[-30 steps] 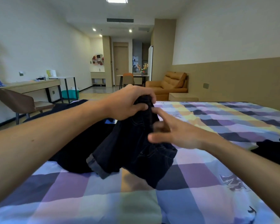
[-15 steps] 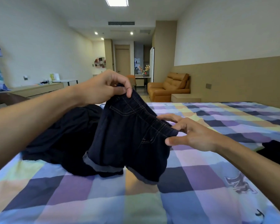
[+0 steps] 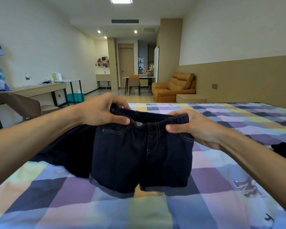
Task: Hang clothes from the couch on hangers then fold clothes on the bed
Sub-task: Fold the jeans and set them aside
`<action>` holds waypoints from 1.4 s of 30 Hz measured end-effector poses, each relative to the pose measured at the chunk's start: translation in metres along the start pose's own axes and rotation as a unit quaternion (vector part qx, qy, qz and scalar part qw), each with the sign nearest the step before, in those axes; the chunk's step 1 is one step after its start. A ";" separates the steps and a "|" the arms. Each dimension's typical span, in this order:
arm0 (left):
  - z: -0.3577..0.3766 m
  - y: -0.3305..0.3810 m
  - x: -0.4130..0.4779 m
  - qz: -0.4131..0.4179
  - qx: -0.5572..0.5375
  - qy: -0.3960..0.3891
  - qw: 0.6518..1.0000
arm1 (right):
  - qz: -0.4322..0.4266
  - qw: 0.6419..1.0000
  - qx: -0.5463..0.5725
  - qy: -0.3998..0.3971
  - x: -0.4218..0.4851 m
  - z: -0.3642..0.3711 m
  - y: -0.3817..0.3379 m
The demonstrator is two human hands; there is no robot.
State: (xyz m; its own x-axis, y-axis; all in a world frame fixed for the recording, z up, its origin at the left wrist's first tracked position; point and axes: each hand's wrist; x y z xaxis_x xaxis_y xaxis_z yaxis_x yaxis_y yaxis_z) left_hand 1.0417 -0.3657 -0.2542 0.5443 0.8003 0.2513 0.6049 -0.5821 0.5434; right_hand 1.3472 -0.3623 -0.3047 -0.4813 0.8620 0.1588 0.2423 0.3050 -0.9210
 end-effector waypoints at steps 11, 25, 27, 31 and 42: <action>0.059 -0.016 0.013 -0.094 0.163 -0.061 0.980 | 0.031 0.986 -0.053 0.157 0.024 0.022 -0.018; 0.065 0.022 0.045 -0.335 -0.307 0.054 0.889 | -0.070 0.964 -0.206 0.154 -0.001 0.042 -0.029; 0.058 0.029 0.043 -0.304 -0.382 0.016 0.873 | -0.061 0.984 -0.139 0.089 -0.005 0.055 -0.033; 0.053 0.034 0.034 -0.210 -0.369 0.005 0.905 | -0.062 0.995 -0.019 0.077 -0.003 0.054 -0.033; 0.066 0.008 0.021 -0.122 -0.385 0.029 0.914 | -0.015 0.995 -0.068 0.076 0.013 0.032 0.013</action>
State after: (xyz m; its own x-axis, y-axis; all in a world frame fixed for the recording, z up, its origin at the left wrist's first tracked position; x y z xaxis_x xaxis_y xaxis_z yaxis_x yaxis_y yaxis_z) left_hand 1.0958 -0.3631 -0.2973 0.4032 0.9118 0.0773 0.1035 -0.1294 0.9862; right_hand 1.3166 -0.3602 -0.3259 -0.3593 0.9000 0.2467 0.3464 0.3741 -0.8602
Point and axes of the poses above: each hand's wrist, its own x-axis towards the middle knuckle, its own z-axis out of the palm, y = z × x, and after that the axes turned 6 degrees about -x, right-handed
